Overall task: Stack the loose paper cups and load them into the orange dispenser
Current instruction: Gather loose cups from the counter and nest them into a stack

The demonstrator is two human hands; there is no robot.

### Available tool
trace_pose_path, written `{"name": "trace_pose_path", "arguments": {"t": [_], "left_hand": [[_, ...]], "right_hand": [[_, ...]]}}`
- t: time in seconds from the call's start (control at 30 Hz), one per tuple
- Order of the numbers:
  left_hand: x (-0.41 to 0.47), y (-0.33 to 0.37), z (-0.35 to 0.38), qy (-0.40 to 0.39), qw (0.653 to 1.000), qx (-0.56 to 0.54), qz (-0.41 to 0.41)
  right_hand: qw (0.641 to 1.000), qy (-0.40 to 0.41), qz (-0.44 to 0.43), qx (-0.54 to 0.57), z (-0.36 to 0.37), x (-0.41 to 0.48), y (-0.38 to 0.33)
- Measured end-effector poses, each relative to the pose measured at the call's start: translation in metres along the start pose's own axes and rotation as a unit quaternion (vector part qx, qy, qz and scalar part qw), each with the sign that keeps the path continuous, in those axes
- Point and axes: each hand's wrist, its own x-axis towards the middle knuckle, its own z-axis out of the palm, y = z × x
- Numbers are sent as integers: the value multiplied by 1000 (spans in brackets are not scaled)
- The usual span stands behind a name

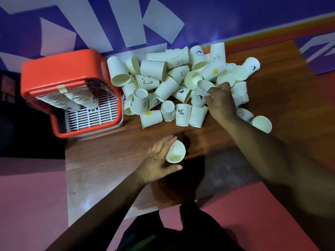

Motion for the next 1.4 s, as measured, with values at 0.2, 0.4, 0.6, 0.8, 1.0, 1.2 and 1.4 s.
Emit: {"name": "trace_pose_path", "arguments": {"t": [0.2,0.4,0.6,0.8,1.0,1.2,1.4], "left_hand": [[0,0,-4,7,999,-41,15],[19,-19,-54,221,970,-67,-69],[60,-26,-106,332,938,75,-69],[89,-41,-114,302,940,137,-72],[101,-49,-120,248,945,195,-84],[97,-56,-122,234,946,214,-73],[75,-49,-126,257,945,201,-13]], "right_hand": [[994,28,-44,97,-29,-38,-31],[974,-70,-77,203,-39,-87,-60],[952,-228,-82,187,-47,-114,-78],[957,-261,-119,35,-19,-133,-76],[958,-236,-158,-37,14,-151,-79],[961,-245,-123,-22,14,-146,-75],[970,-225,-43,74,1,-138,-74]]}}
